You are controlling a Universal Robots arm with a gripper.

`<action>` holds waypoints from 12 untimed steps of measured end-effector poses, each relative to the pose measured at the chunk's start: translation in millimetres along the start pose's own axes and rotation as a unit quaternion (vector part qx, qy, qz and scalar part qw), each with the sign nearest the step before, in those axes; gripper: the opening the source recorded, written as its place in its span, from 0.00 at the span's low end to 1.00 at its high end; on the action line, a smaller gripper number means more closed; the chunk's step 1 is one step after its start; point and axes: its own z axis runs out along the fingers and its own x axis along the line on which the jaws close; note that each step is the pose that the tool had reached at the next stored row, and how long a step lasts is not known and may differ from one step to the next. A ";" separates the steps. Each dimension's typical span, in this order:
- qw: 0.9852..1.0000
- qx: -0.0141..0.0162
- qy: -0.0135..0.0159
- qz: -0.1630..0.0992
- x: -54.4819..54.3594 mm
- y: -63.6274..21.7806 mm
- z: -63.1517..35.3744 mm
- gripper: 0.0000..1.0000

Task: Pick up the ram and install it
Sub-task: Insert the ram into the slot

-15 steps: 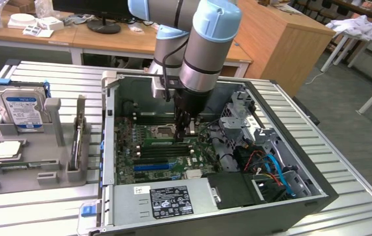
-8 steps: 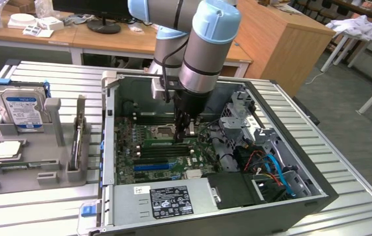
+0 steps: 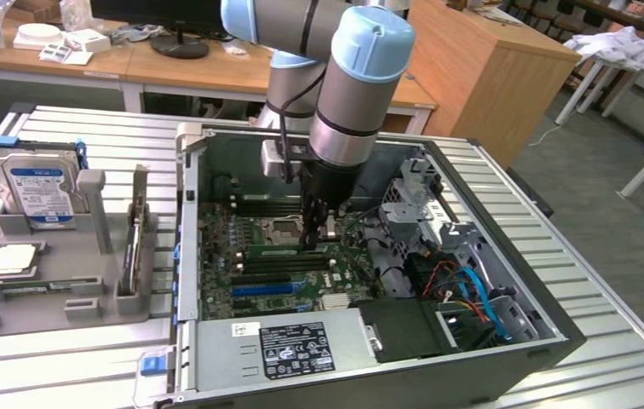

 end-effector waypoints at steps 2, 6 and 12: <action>1.000 0.000 0.000 0.000 0.0 0.0 0.1 0.12; 1.000 0.000 0.000 0.000 0.0 0.0 1.2 0.12; 1.000 0.000 0.000 0.000 2.0 0.0 2.1 0.12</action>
